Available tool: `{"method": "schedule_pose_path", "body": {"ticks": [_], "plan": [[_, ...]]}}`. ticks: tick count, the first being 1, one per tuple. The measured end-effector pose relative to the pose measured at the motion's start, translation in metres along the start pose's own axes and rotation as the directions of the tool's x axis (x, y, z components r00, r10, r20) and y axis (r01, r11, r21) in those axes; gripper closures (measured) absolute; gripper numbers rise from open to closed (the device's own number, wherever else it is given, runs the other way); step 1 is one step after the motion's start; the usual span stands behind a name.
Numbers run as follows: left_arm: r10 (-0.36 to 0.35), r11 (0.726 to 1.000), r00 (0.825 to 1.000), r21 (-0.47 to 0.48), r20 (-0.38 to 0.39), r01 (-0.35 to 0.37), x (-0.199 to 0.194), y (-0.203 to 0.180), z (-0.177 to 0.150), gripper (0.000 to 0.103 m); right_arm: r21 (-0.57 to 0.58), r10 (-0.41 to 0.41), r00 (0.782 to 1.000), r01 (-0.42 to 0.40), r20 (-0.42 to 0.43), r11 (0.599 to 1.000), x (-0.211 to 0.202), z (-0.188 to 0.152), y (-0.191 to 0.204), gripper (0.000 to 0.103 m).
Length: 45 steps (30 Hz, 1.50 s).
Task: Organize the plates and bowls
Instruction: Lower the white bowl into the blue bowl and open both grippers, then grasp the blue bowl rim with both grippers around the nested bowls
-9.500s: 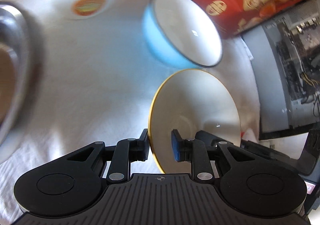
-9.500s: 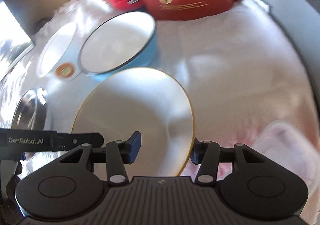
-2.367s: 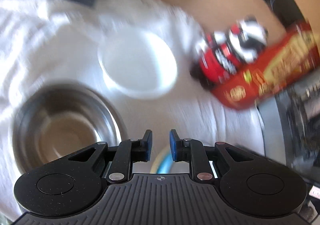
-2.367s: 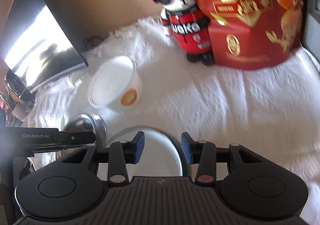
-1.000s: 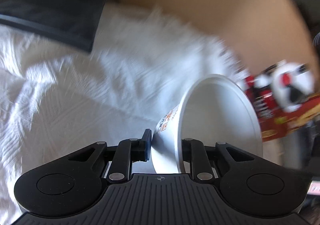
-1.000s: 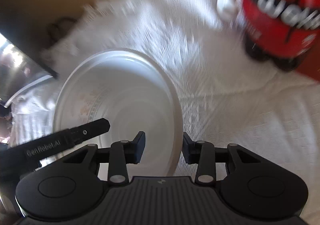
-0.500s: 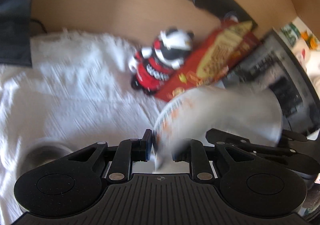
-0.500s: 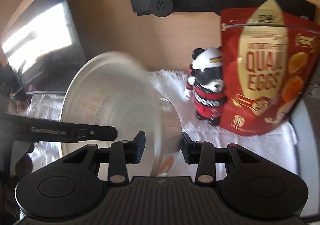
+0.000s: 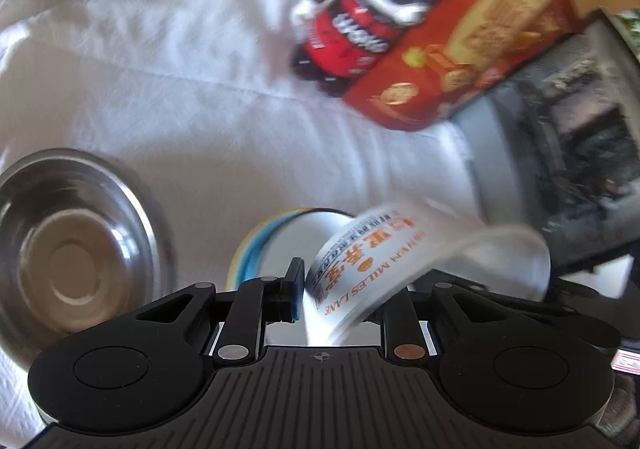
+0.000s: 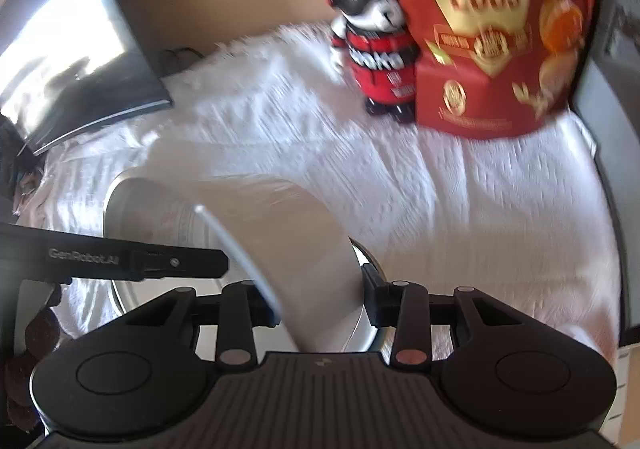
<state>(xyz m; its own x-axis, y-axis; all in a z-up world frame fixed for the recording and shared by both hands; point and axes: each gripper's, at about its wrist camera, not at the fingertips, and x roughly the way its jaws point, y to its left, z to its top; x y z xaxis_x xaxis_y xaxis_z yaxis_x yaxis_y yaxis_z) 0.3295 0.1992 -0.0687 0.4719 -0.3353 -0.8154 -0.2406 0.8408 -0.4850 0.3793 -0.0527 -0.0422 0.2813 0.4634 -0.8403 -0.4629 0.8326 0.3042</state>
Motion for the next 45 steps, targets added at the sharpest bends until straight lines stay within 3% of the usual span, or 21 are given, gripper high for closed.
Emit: {"method": "schedule_pose_path", "body": {"ticks": [2,16,21,25,29,34,40,45], "plan": [[0.044,0.999,0.999,-0.009,-0.004,-0.044,0.007,0.004,-0.004,0.08,0.016,-0.026,1.0,0.026,-0.005,1.0,0.012,-0.003,-0.006,0.065],[0.107,0.989,0.994,0.099,-0.007,-0.106,0.008,-0.01,-0.021,0.079,0.062,-0.06,0.998,0.058,0.034,0.996,0.032,-0.014,-0.019,0.065],[0.13,0.98,0.991,0.151,0.001,-0.129,0.006,-0.017,-0.022,0.079,0.077,-0.029,0.999,0.027,0.026,0.997,0.035,-0.019,-0.022,0.065],[0.144,0.979,0.989,0.141,0.041,-0.148,0.0,-0.022,-0.01,0.079,0.049,-0.013,0.999,0.012,0.034,0.999,0.031,-0.016,-0.013,0.065],[0.109,0.988,0.993,0.1,0.052,-0.114,-0.007,-0.017,0.001,0.079,0.02,0.004,0.997,-0.005,0.074,1.0,0.019,-0.01,-0.007,0.059],[0.147,0.984,0.989,0.098,0.008,-0.147,0.0,-0.009,-0.005,0.081,0.027,-0.041,0.998,0.04,0.04,0.999,0.028,-0.01,-0.012,0.056],[0.088,0.994,0.996,0.063,-0.016,-0.087,-0.006,0.001,-0.015,0.081,0.012,-0.015,1.0,0.015,-0.016,1.0,0.033,-0.029,-0.015,0.056],[0.032,0.999,0.999,0.039,0.021,-0.033,-0.021,0.0,-0.014,0.08,0.05,0.02,1.0,-0.021,0.021,0.999,0.021,-0.03,-0.014,0.054]]}}
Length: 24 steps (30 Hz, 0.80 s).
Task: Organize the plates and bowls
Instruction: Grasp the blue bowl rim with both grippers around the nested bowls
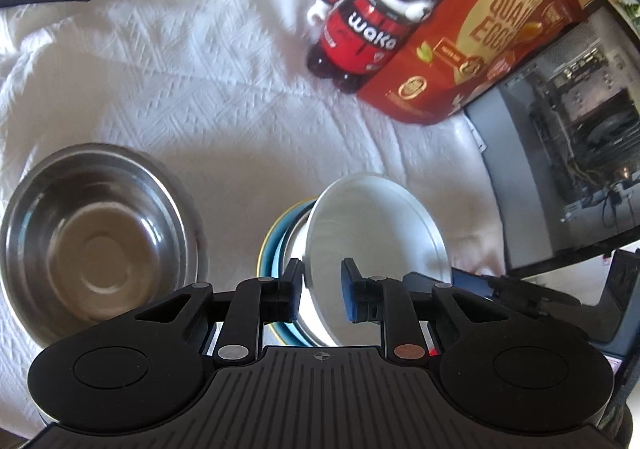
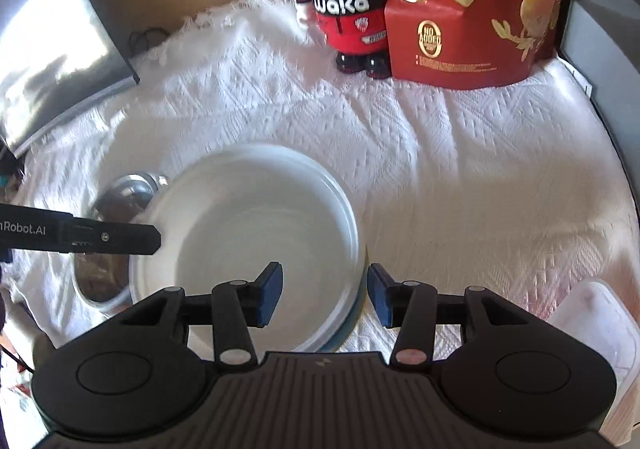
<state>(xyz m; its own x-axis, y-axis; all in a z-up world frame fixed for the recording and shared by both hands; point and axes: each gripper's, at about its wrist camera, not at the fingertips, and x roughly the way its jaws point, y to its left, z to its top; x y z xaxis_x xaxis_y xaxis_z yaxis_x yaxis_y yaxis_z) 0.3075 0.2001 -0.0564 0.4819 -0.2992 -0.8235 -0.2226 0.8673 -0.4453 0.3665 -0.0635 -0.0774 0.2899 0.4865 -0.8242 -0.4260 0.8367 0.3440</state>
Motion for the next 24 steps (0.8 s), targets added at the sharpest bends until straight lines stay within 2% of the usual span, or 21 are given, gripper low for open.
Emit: {"method": "schedule_pose_path", "body": {"ticks": [5,11,18,24], "plan": [[-0.001,1.0,1.0,-0.008,0.009,0.001,-0.004,0.003,0.0,0.08,-0.005,0.027,0.998,-0.027,0.05,1.0,-0.014,0.002,0.007,0.053],[0.017,1.0,0.999,-0.012,-0.035,-0.017,0.011,0.005,-0.01,0.081,-0.002,-0.005,1.0,0.005,0.014,1.0,-0.002,-0.006,0.005,0.053],[0.086,0.996,0.996,0.003,0.009,-0.086,0.014,0.003,-0.014,0.081,0.0,-0.018,1.0,0.018,0.01,1.0,0.0,-0.008,-0.003,0.053],[0.068,0.996,0.997,-0.063,0.024,-0.066,0.017,0.014,-0.018,0.08,-0.007,-0.02,1.0,0.02,-0.005,1.0,0.006,-0.005,-0.016,0.053]]}}
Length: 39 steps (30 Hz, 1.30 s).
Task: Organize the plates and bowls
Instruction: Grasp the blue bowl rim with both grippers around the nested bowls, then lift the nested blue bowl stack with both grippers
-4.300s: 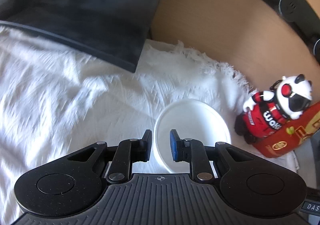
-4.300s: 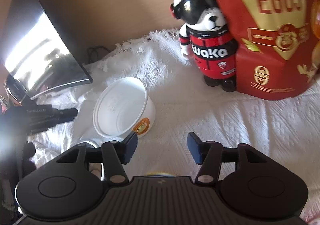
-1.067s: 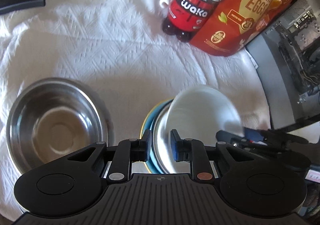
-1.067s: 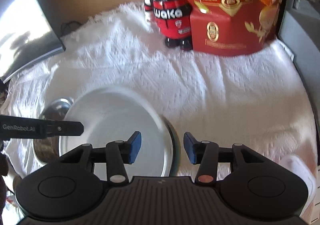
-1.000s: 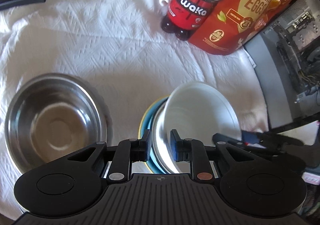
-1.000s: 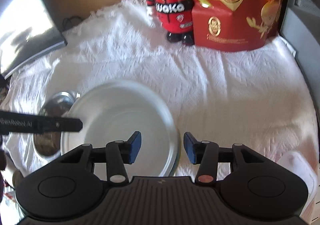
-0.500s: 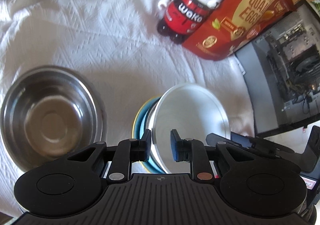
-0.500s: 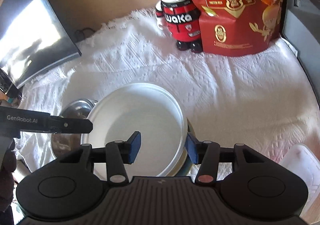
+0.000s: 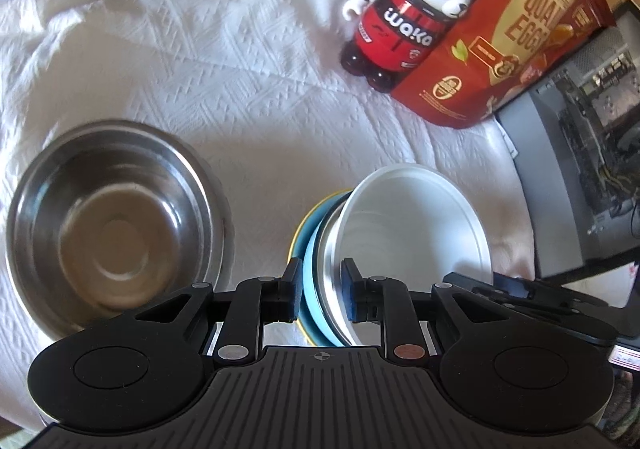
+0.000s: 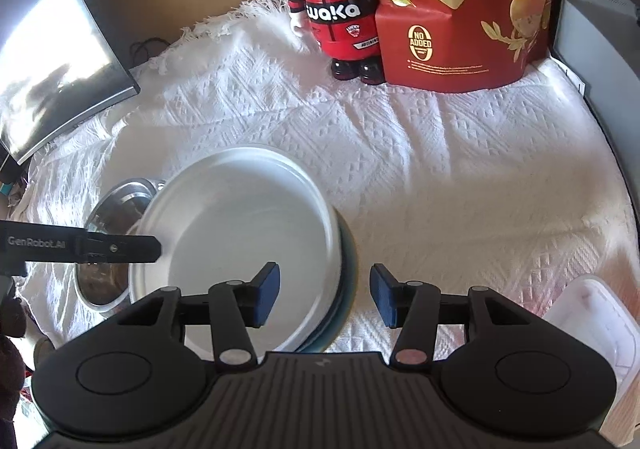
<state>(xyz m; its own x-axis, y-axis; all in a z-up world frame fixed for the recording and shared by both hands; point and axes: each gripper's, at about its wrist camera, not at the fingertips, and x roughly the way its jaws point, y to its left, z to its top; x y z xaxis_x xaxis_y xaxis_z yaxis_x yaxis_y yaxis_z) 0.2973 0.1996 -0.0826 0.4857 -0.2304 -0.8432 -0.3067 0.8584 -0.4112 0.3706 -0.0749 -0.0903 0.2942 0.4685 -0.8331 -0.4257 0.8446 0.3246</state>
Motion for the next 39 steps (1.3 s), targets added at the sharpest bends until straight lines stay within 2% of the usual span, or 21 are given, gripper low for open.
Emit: {"method": "schedule_pose_path", "body": {"ticks": [1,6,9,13,16,20,22,25,28,32,36,39], "plan": [[-0.002,1.0,1.0,-0.016,-0.001,0.002,0.002,0.002,-0.001,0.08,0.003,-0.002,1.0,0.002,-0.008,1.0,0.004,0.001,-0.004,0.053],[-0.017,0.995,1.0,-0.094,0.024,0.019,0.006,0.01,-0.013,0.067,0.022,0.016,0.998,-0.015,-0.056,1.0,0.023,0.008,-0.021,0.051],[-0.016,0.992,0.999,-0.125,0.037,0.021,0.008,0.015,-0.02,0.063,0.028,0.024,0.997,-0.022,-0.079,0.999,0.036,0.011,-0.024,0.049],[-0.022,0.986,1.0,-0.162,0.01,0.024,0.017,0.023,-0.026,0.061,0.08,0.088,0.988,-0.078,-0.124,0.994,0.049,0.011,-0.023,0.049],[-0.054,0.985,0.999,-0.161,0.003,0.054,0.02,0.027,-0.028,0.061,0.105,0.105,0.985,-0.091,-0.136,0.99,0.052,0.006,-0.016,0.049],[-0.095,0.987,0.995,-0.128,-0.005,0.094,0.024,0.029,-0.024,0.065,0.154,0.088,0.987,-0.067,-0.131,0.986,0.05,0.0,-0.006,0.048],[-0.108,0.988,0.994,-0.115,-0.008,0.106,0.029,0.029,-0.022,0.064,0.185,0.07,0.99,-0.046,-0.125,0.982,0.048,-0.004,-0.002,0.047],[-0.152,0.982,0.988,-0.116,-0.035,0.147,0.035,0.033,-0.02,0.065,0.206,0.012,0.993,0.011,-0.114,0.978,0.039,-0.009,0.004,0.047],[-0.168,0.983,0.985,-0.087,-0.044,0.164,0.04,0.033,-0.016,0.065,0.214,-0.036,0.994,0.057,-0.104,0.975,0.028,-0.011,0.008,0.046],[-0.143,0.987,0.989,-0.085,-0.043,0.139,0.041,0.024,-0.016,0.059,0.199,-0.062,0.992,0.083,-0.108,0.977,0.031,-0.004,0.004,0.042],[-0.113,0.991,0.992,-0.074,-0.063,0.108,0.053,0.017,-0.014,0.056,0.175,0.025,0.99,-0.001,-0.137,0.985,0.051,0.008,-0.003,0.042],[-0.085,0.994,0.994,-0.073,-0.075,0.08,0.064,0.01,-0.016,0.055,0.146,0.042,0.986,-0.018,-0.161,0.989,0.068,0.015,-0.004,0.042]]}}
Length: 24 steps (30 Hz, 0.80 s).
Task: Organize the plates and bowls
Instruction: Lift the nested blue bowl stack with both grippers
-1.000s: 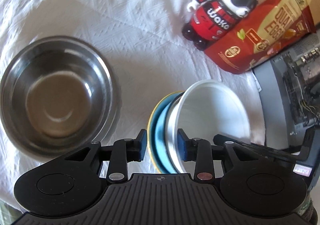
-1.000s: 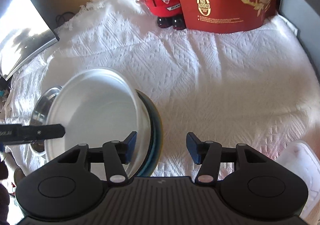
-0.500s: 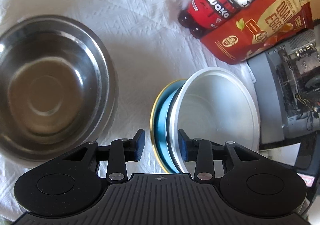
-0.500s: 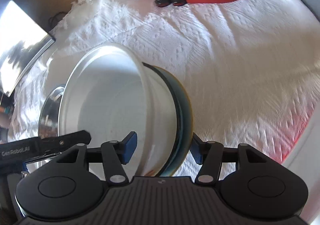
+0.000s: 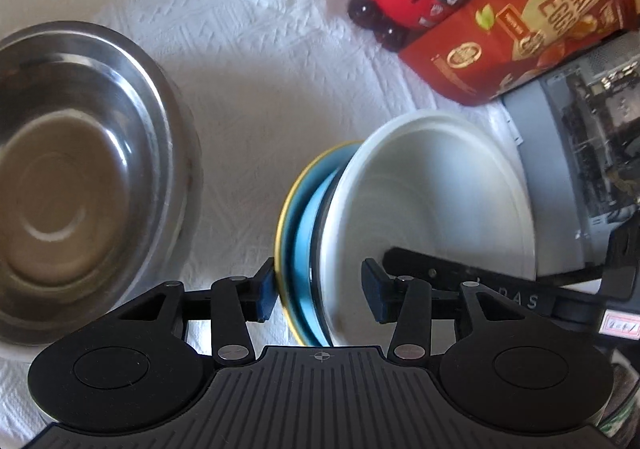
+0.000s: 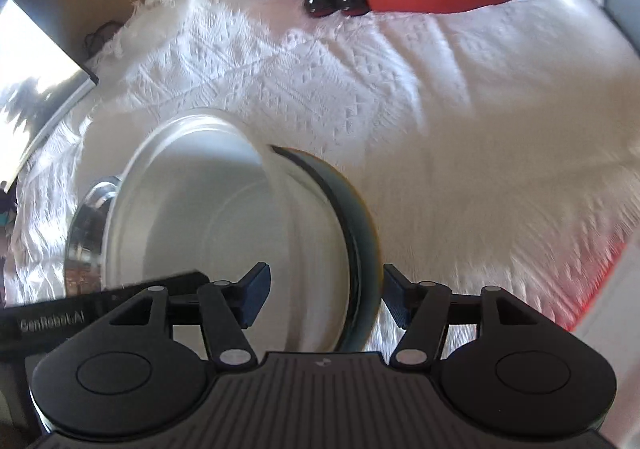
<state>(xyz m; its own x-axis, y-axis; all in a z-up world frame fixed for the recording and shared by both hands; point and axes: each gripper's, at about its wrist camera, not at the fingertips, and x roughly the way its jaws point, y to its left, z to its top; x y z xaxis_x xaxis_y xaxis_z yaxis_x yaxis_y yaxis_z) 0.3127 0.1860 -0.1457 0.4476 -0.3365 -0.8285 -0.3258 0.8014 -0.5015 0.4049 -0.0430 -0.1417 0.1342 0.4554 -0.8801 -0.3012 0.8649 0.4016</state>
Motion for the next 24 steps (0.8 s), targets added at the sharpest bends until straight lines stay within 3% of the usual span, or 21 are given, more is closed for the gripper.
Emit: {"method": "schedule_pose_path", "body": {"ticks": [4,11,17,19,24], "plan": [[0.057,0.998,0.998,0.004,-0.002,-0.057,0.001,-0.011,-0.002,0.053,-0.018,0.055,0.998,-0.056,-0.037,0.998,0.006,0.005,-0.006,0.042],[0.074,0.992,0.997,-0.105,-0.011,-0.075,0.0,-0.007,0.001,0.053,-0.007,0.185,0.973,-0.188,-0.14,0.982,0.022,0.014,-0.023,0.042],[0.091,0.988,0.996,-0.121,-0.008,-0.091,0.0,-0.011,-0.004,0.053,-0.037,0.217,0.963,-0.226,-0.16,0.974,0.023,0.019,-0.024,0.042],[0.073,0.988,0.997,-0.137,-0.011,-0.074,-0.001,-0.007,-0.004,0.053,-0.025,0.259,0.949,-0.268,-0.178,0.963,0.023,0.021,-0.023,0.042],[0.072,0.99,0.997,-0.12,-0.007,-0.072,-0.008,-0.007,-0.007,0.053,-0.029,0.253,0.95,-0.263,-0.182,0.964,0.022,0.019,-0.02,0.039]]}}
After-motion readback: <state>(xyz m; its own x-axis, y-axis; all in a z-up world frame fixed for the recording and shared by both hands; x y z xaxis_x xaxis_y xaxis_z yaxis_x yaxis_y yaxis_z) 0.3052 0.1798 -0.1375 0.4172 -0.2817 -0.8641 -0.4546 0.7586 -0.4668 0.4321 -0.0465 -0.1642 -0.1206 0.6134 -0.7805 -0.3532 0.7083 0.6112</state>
